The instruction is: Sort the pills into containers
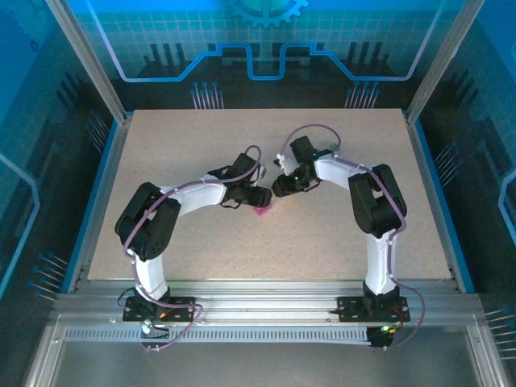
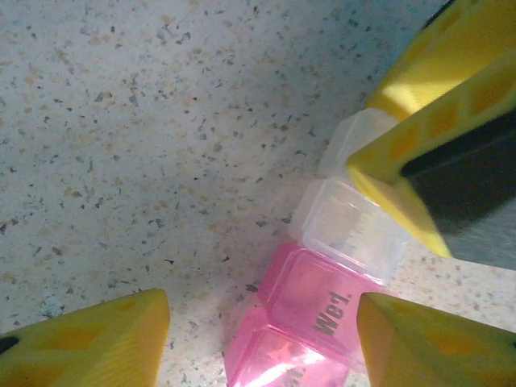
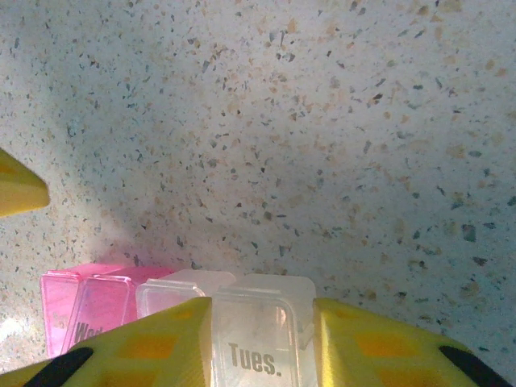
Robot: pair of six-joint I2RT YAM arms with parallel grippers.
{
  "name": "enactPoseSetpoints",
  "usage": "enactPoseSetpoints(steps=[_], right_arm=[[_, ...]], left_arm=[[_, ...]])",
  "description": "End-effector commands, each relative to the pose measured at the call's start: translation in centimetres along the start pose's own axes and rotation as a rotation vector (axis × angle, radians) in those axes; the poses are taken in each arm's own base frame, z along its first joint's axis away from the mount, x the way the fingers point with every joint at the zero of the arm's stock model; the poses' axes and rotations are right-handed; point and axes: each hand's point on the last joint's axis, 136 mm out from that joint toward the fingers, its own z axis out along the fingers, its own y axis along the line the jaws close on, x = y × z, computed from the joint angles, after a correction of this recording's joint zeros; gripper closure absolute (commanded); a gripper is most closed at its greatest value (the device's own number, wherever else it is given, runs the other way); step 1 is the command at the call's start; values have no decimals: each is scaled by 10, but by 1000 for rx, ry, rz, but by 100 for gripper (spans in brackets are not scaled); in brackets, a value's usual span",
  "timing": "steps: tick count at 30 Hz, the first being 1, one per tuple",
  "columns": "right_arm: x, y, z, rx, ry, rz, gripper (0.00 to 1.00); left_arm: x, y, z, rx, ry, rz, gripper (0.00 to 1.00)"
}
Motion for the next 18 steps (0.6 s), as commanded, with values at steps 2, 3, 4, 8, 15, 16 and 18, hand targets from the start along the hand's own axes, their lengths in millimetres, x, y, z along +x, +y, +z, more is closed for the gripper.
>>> enactPoseSetpoints(steps=[2, 3, 4, 8, 15, 16, 18], right_arm=[[56, -23, 28, 86, 197, 52, 64], [55, -23, 28, 85, 197, 52, 64], [55, -23, 28, 85, 197, 52, 64], [56, -23, 28, 85, 198, 54, 64], [56, -23, 28, 84, 197, 53, 64], [56, -22, 28, 84, 198, 52, 64], [56, -23, 28, 84, 197, 53, 64]], left_arm=[[11, -1, 11, -78, 50, 84, 36], [16, -1, 15, -94, 67, 106, 36], [21, -2, 18, -112, 85, 130, 36], [33, 12, 25, -209, 134, 163, 39], [29, 9, 5, -144, 91, 105, 40], [24, 2, -4, -107, 71, 95, 40], [15, -12, -21, -46, 36, 101, 39]])
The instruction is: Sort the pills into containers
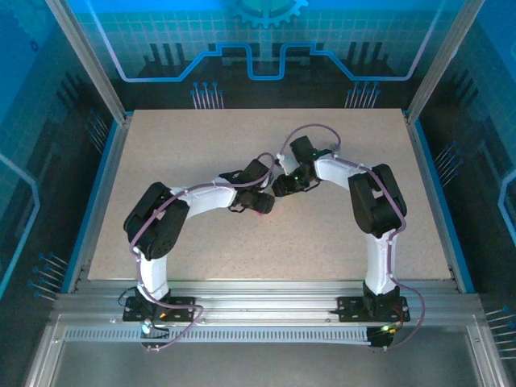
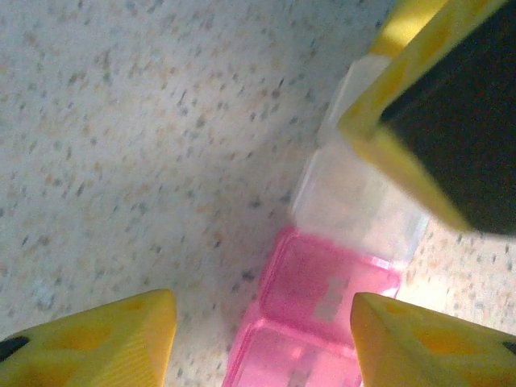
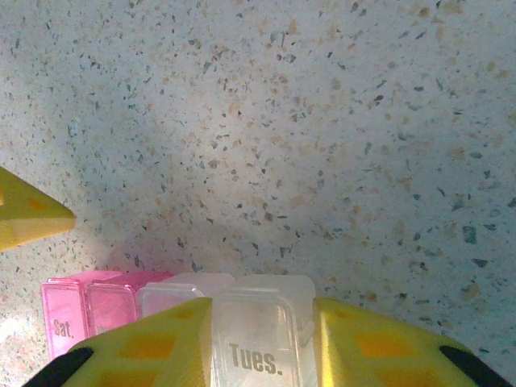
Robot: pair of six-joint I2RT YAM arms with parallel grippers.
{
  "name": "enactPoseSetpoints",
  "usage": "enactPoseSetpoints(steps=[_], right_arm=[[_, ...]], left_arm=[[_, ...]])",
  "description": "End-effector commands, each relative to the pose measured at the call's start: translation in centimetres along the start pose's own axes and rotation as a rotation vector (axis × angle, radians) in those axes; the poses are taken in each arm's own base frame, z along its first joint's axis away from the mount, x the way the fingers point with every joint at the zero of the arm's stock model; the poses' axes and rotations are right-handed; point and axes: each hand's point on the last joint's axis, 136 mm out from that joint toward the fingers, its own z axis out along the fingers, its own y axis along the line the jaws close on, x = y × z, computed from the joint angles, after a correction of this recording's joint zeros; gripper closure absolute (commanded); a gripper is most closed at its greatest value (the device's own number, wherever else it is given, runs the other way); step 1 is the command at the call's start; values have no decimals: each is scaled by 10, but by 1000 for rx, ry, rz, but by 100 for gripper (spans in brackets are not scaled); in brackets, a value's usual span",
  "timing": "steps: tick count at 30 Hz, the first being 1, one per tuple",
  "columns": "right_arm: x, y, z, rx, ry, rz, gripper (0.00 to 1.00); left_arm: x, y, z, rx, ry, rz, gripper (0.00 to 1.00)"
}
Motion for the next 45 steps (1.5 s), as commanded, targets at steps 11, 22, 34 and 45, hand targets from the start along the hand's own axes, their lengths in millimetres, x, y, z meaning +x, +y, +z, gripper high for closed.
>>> enactPoseSetpoints(steps=[11, 22, 34, 45], right_arm=[[56, -22, 28, 81, 198, 53, 65], [56, -22, 28, 80, 198, 53, 64], [57, -22, 28, 81, 199, 53, 65], [59, -25, 29, 116, 211, 52, 65]], left_arm=[[23, -9, -24, 70, 67, 132, 32], [26, -6, -6, 25, 82, 216, 33], [25, -5, 4, -2, 77, 224, 42], [24, 1, -1, 76, 91, 51, 58]])
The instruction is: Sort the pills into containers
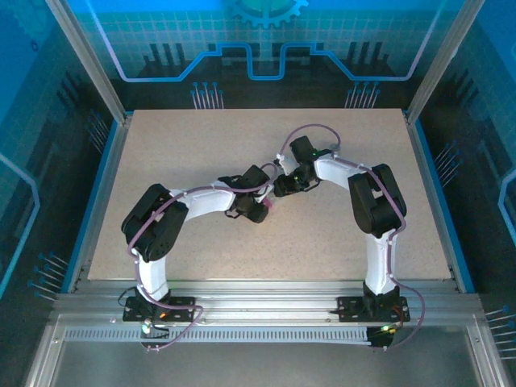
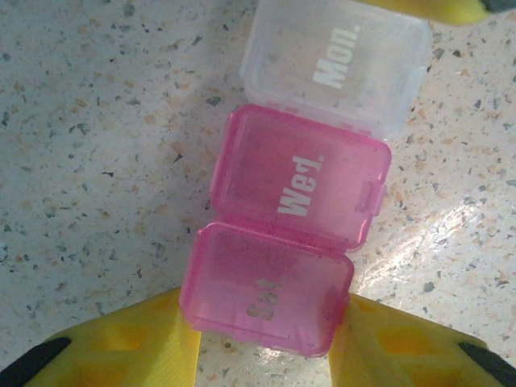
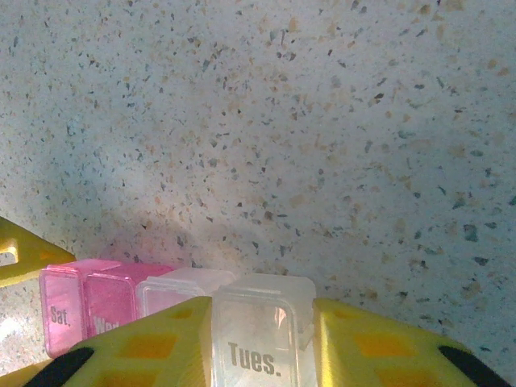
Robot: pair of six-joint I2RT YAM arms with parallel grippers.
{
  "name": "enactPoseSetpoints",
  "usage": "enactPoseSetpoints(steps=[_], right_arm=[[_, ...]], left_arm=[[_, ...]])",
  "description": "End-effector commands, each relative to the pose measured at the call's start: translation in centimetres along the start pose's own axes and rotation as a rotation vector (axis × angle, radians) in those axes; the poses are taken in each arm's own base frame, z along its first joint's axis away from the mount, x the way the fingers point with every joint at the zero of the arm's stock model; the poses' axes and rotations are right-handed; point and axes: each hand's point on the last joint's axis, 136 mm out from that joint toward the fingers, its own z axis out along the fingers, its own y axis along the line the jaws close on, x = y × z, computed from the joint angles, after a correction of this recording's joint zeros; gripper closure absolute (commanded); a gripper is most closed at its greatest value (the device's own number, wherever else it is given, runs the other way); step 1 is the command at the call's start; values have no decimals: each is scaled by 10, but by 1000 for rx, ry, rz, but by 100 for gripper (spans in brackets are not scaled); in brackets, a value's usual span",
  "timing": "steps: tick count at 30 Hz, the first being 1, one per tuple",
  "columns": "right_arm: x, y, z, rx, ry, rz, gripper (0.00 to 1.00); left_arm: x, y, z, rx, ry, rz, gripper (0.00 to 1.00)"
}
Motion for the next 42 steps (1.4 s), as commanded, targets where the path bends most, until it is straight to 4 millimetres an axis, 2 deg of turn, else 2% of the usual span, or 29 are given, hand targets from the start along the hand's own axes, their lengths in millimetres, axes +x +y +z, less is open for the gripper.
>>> enactPoseSetpoints(steps=[1, 7, 12, 19, 26, 31, 37, 42], right_arm=[[58, -25, 29, 117, 208, 50, 65], [59, -28, 29, 138, 215, 52, 68], [60, -27, 32, 173, 237, 31, 72], [62, -27, 34, 192, 254, 21, 71], [59, -14, 32, 117, 260, 16, 55], [49, 1, 29, 39, 213, 31, 52], [45, 1, 25, 34, 195, 54, 52], [30, 13, 7, -28, 102, 99, 42]], left_arm=[[-8, 4, -7, 71, -22, -124, 58], [-10, 16, -16, 160, -18, -254, 58], [-9, 20, -18, 168, 0, -286, 56], [-17, 20, -25, 194, -31, -320, 49], [-26, 27, -36, 149, -87, -280, 46], [-28, 34, -44, 91, -143, -188, 44], [-40, 45, -51, -1, -215, -83, 42], [-57, 39, -68, 30, -311, -52, 41]])
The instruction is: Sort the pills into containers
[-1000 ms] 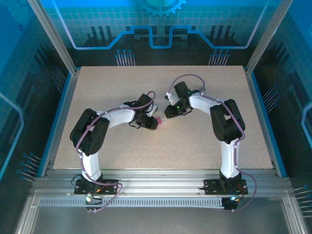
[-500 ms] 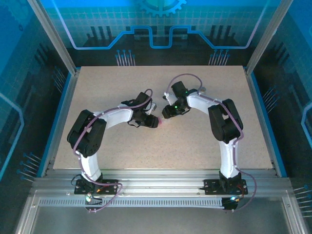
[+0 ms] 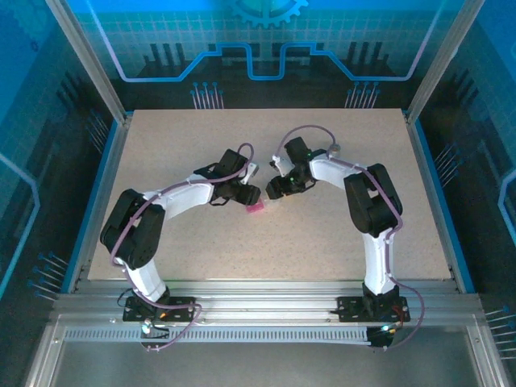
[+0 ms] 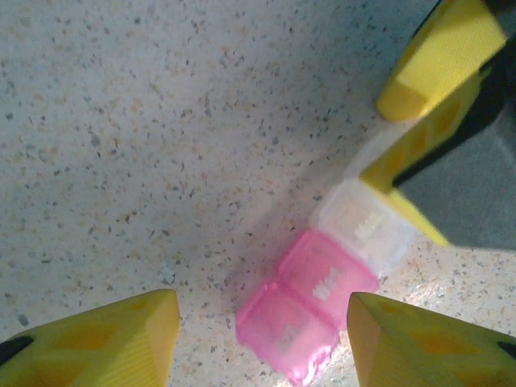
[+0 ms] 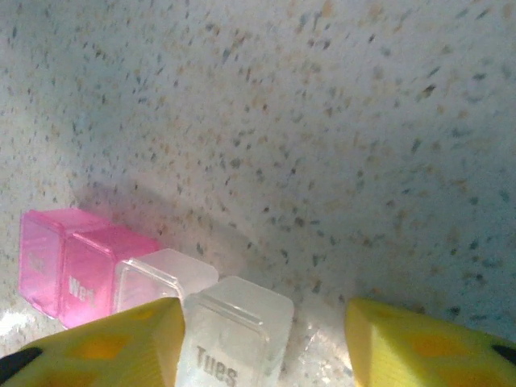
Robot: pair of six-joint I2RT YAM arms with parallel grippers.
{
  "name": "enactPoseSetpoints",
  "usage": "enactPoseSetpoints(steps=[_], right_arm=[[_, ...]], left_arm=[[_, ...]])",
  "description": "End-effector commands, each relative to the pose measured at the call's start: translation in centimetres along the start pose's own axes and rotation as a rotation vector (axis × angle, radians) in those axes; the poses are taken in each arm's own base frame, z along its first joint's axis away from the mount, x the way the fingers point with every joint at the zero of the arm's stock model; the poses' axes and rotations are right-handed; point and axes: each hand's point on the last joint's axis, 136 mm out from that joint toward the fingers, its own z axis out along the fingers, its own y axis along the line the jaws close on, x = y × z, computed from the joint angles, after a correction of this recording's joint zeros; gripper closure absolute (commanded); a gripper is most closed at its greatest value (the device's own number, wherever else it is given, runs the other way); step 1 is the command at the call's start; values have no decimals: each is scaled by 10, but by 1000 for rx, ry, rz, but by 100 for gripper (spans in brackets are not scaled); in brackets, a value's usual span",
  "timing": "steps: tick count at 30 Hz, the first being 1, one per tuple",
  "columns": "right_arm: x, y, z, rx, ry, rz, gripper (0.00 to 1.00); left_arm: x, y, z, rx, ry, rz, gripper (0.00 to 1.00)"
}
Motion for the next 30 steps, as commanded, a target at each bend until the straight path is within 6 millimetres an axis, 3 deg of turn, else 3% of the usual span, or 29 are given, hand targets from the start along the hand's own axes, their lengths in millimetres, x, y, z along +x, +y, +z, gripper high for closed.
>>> enactPoseSetpoints(steps=[1, 11, 19, 26, 30], right_arm=[[26, 2, 0, -22, 66, 76, 41], [25, 12, -7, -29, 23, 89, 37], [32, 20, 10, -3, 57, 65, 35], [44, 14, 23, 31, 111, 59, 48], [46, 19, 21, 18, 109, 55, 48]], left_arm=[[-22, -6, -19, 8, -110, 56, 41], [-26, -6, -34, -1, -157, 95, 41], [-26, -7, -37, 7, -175, 95, 40], [-24, -5, -36, -9, -178, 143, 40], [-25, -2, -38, -23, -182, 148, 40]])
